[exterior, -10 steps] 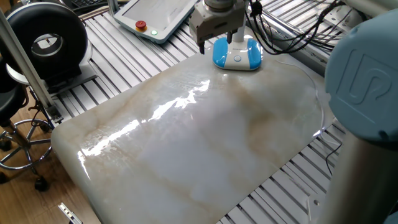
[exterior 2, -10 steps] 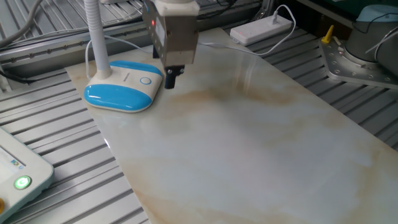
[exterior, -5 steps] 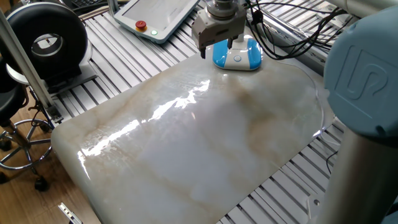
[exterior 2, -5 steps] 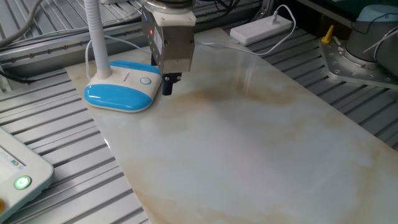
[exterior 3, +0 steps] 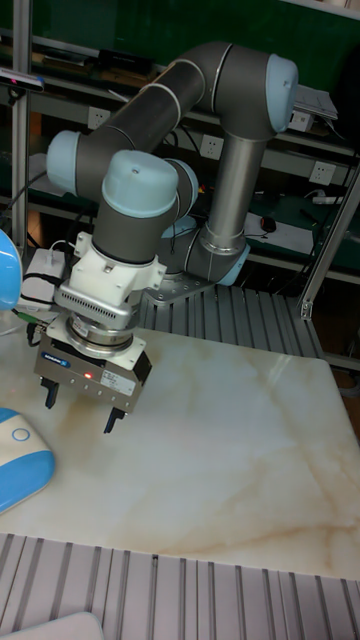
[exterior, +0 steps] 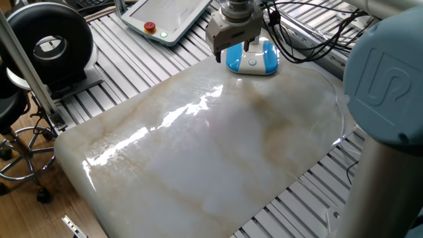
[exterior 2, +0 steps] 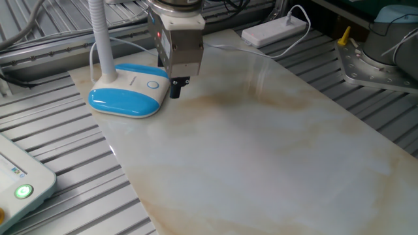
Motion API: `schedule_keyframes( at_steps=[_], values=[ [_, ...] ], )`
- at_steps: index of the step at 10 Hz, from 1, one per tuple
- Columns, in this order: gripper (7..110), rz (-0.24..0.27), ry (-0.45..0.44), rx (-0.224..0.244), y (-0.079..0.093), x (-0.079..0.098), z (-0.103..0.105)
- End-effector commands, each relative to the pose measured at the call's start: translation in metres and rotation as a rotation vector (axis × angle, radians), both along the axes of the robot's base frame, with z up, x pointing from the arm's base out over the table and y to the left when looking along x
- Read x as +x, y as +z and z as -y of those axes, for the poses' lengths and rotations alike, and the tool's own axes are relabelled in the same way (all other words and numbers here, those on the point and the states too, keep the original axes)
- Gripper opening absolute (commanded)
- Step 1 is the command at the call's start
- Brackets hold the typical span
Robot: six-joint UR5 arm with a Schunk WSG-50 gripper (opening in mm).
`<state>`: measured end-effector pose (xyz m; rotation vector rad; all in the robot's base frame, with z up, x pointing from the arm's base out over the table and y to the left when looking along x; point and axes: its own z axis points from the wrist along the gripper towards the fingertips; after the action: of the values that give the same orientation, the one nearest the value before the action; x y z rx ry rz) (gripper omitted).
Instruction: Turn on the desk lamp by pressing the button
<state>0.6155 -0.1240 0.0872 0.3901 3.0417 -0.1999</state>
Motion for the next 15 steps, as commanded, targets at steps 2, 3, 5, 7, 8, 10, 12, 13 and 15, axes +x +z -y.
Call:
schedule_keyframes(
  at_steps=[2, 3, 5, 7, 8, 10, 12, 13, 15],
  values=[
    [88, -0.021, -0.035, -0.035, 0.002, -0.007, 0.01],
    [88, -0.022, -0.036, -0.037, 0.002, -0.007, 0.011],
    [88, -0.032, -0.028, -0.02, 0.001, -0.009, 0.007],
    [88, -0.039, -0.021, -0.02, 0.001, -0.01, 0.007],
    [88, -0.037, -0.014, -0.017, -0.001, -0.008, 0.006],
    [88, -0.03, 0.002, -0.015, -0.006, -0.001, 0.004],
    [88, -0.014, 0.009, -0.018, -0.008, 0.004, 0.006],
    [88, -0.009, 0.016, -0.031, -0.009, 0.006, 0.01],
    [88, -0.004, 0.022, -0.03, -0.016, 0.01, 0.016]
  ],
)
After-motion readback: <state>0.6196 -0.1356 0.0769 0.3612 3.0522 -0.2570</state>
